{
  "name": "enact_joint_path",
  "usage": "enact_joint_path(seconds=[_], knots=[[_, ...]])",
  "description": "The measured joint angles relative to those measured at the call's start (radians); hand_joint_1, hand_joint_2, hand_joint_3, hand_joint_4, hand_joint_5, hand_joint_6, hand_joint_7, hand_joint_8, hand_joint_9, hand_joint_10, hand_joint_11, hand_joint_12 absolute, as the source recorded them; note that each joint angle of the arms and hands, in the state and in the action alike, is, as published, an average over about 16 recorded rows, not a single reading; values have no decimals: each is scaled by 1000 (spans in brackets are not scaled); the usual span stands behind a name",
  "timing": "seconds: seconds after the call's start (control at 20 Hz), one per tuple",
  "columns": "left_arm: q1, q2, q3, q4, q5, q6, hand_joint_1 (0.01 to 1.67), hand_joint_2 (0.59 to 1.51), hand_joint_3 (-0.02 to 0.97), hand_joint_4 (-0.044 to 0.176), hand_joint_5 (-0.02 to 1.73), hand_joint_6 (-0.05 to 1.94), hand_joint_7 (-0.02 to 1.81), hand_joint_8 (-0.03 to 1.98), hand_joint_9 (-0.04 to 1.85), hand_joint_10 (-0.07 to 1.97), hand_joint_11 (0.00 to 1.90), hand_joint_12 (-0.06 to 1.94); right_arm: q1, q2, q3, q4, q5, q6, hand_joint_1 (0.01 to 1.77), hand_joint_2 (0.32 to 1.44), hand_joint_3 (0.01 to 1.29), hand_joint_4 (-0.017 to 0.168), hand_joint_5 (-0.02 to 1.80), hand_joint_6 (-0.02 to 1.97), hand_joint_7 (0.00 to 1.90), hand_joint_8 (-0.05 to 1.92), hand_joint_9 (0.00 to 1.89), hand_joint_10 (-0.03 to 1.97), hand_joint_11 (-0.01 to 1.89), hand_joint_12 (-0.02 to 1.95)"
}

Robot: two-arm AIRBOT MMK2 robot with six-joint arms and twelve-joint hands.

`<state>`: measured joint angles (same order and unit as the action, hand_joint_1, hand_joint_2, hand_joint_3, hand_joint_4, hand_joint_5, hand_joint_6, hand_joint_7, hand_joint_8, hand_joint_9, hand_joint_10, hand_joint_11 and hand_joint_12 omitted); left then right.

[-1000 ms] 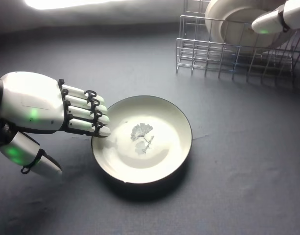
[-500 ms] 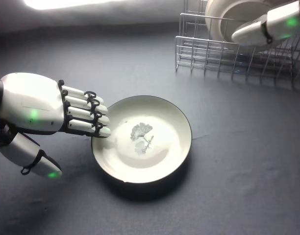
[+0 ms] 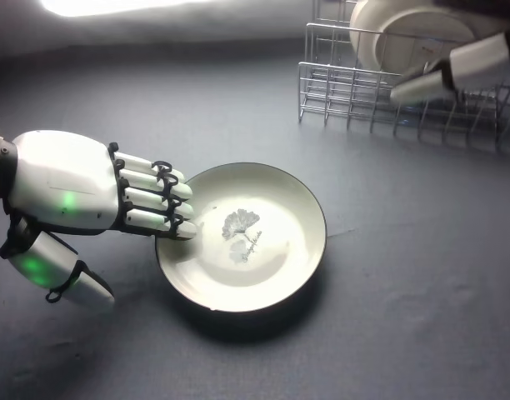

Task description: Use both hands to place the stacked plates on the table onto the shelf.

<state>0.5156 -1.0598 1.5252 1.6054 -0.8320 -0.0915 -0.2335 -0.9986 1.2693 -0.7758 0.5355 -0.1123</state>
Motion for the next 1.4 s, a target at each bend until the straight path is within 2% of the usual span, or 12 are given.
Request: enact_joint_path(seconds=[0.3, 0.55, 0.8, 1.05, 1.4], knots=[[23, -10, 3, -13, 5, -12, 15, 1216, 19, 1, 25, 17, 29, 9, -16, -23, 21, 11, -41, 1, -19, -205, 132, -11, 980, 1021, 14, 0, 263, 8, 323, 18, 304, 50, 21, 1097], [58, -16, 11, -35, 5, -53, 15, 1215, 20, -1, 20, 3, 22, 4, -20, -27, 29, 14, -85, -6, -31, -325, 187, -20, 980, 1014, 13, 5, 247, 9, 306, 18, 294, 45, 21, 1077], [96, -23, 22, -64, 1, -102, 15, 1213, 19, -4, 16, -13, 15, -2, -22, -35, 33, 19, -120, -28, -33, -393, 190, -23, 981, 1013, 13, 8, 238, 9, 295, 18, 285, 37, 21, 1069], [124, -31, 35, -88, -6, -145, 15, 1211, 20, -6, 14, -29, 8, -10, -22, -40, 36, 22, -139, -87, -12, -417, 168, -24, 988, 1013, 13, 8, 233, 10, 290, 18, 281, 30, 22, 1056], [136, -35, 43, -101, -15, -158, 14, 1209, 19, -6, 12, -33, 2, -14, -23, -46, 36, 23, -156, -204, 49, -415, 129, -27, 1022, 1014, 13, 5, 235, 9, 288, 18, 282, 27, 22, 1069]])
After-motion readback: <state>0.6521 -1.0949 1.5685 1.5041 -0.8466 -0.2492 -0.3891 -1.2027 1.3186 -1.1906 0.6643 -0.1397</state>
